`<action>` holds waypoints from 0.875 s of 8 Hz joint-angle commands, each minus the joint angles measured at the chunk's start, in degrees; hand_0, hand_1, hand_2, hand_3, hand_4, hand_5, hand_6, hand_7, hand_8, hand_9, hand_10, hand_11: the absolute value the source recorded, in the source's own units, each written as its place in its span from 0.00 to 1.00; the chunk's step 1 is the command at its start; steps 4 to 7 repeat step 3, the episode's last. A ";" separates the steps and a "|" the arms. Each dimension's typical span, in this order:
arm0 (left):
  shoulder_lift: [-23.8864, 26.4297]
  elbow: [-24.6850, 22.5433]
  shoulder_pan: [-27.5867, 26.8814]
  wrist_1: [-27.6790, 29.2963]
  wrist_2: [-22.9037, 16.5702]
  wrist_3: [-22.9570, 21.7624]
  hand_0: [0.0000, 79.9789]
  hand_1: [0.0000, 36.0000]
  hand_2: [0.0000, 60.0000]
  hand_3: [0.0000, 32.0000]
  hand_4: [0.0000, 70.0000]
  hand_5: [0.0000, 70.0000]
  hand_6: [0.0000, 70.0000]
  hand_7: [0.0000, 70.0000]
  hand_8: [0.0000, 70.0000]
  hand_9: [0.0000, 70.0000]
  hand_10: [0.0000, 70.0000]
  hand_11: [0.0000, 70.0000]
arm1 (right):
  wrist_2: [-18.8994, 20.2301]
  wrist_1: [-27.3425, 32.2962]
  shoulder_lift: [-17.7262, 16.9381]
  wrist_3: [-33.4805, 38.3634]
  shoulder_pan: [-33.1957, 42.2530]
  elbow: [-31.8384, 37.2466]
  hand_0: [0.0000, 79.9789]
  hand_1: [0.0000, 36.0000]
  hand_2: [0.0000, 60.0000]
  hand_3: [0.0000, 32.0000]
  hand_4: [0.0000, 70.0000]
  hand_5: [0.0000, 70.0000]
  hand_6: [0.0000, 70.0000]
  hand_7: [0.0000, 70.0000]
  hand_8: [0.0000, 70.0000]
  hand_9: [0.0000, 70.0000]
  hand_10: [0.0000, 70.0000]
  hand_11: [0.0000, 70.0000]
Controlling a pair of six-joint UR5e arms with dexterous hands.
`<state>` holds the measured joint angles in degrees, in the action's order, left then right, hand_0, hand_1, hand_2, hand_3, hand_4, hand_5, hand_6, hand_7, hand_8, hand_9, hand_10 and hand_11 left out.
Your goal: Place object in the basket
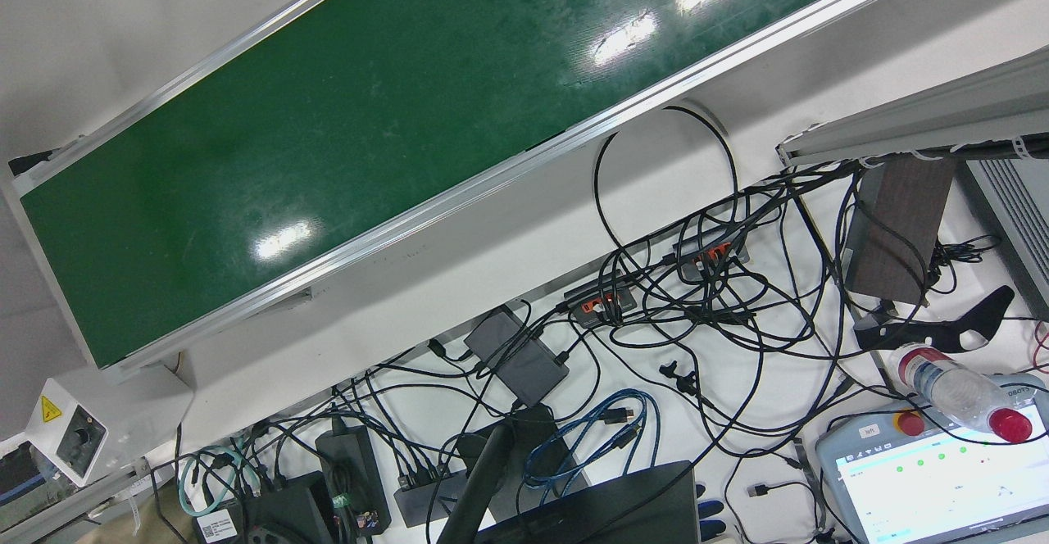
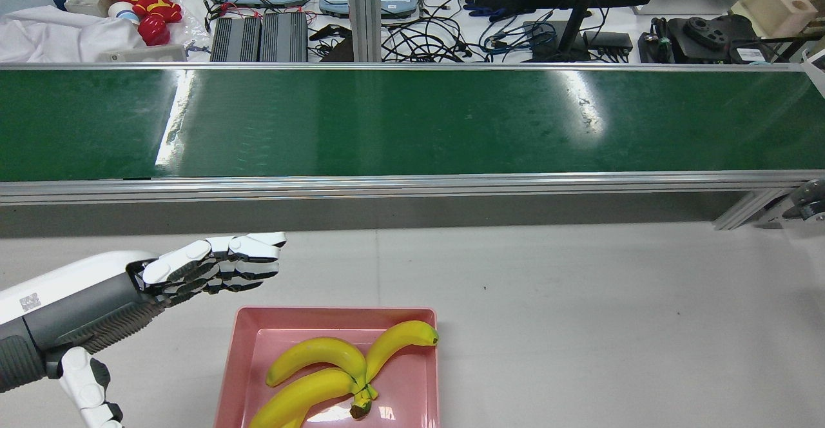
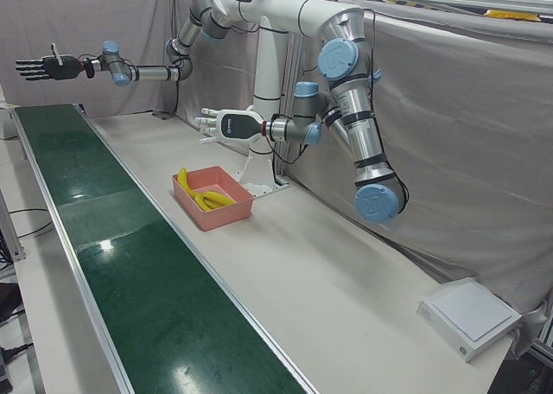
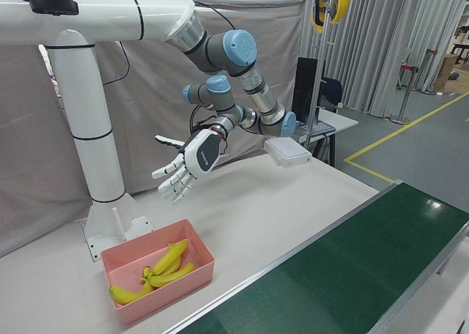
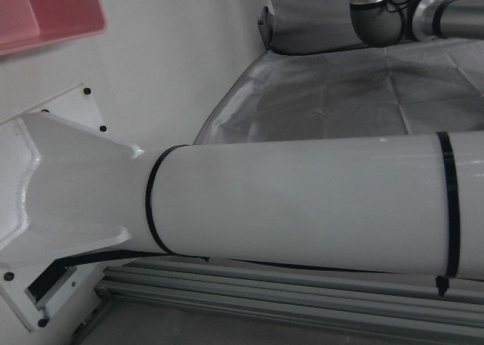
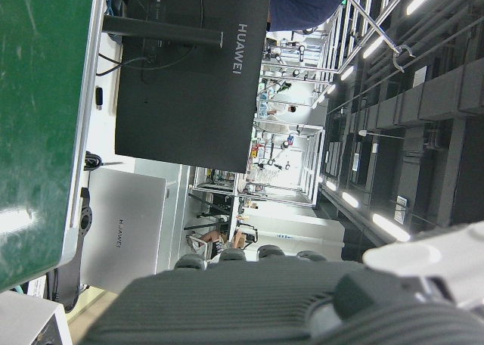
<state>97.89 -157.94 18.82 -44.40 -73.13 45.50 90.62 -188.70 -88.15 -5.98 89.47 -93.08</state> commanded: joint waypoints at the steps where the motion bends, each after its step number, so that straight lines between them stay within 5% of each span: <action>1: -0.33 -0.44 0.43 0.62 0.35 -0.94 0.62 0.31 0.00 0.00 0.06 0.37 0.02 0.22 0.14 0.26 0.15 0.25 | 0.00 0.00 0.00 0.00 -0.09 0.00 0.00 0.00 0.00 0.00 0.00 0.00 0.00 0.00 0.00 0.00 0.00 0.00; 7: -0.33 -0.35 0.43 0.63 0.35 -0.94 0.61 0.26 0.00 0.00 0.05 0.37 0.02 0.21 0.14 0.26 0.15 0.23 | 0.00 0.00 0.00 0.00 0.00 0.09 0.00 0.00 0.00 0.00 0.00 0.00 0.00 0.00 0.00 0.00 0.00 0.00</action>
